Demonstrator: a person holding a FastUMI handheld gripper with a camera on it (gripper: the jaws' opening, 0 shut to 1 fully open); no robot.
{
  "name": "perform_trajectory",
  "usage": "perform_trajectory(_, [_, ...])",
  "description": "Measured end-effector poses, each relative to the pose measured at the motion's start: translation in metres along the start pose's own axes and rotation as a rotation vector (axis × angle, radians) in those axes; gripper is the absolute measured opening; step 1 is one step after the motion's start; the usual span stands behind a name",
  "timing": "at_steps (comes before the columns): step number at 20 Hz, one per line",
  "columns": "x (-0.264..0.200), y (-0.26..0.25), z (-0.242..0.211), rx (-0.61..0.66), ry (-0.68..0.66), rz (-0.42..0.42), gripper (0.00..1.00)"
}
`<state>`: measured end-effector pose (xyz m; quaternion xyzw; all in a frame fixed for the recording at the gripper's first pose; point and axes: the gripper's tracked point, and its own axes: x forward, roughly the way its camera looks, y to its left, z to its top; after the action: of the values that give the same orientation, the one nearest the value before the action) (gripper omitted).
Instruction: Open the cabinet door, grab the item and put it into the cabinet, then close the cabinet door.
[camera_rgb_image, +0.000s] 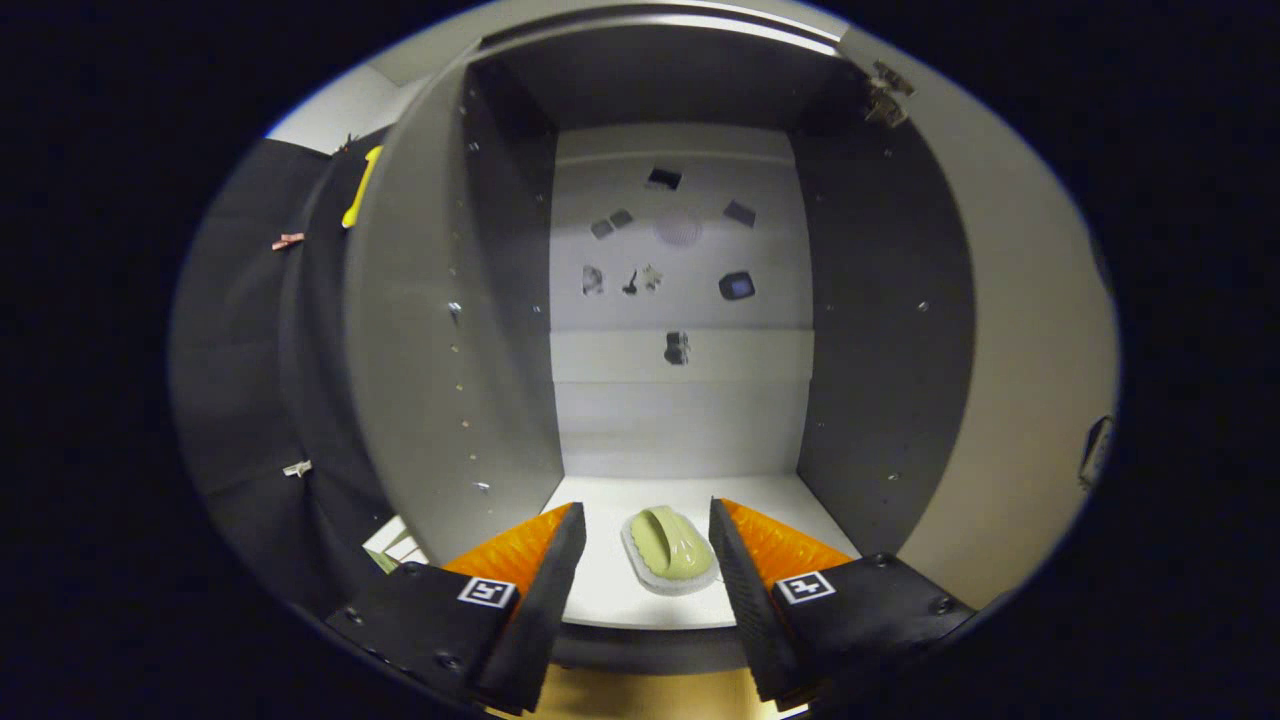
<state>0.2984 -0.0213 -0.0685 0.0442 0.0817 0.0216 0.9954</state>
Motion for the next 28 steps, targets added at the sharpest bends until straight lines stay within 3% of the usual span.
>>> perform_trajectory(8, [-0.1, 0.017, 0.037, 0.064, -0.146, 0.01, 1.0])
perform_trajectory(12, [-0.147, 0.025, 0.035, 0.06, -0.146, -0.005, 0.98])
perform_trajectory(23, [-0.3, -0.046, -0.015, 0.066, -0.147, -0.39, 0.98])
perform_trajectory(28, [-0.34, -0.059, 0.0, 0.058, -0.183, -0.401, 0.98])
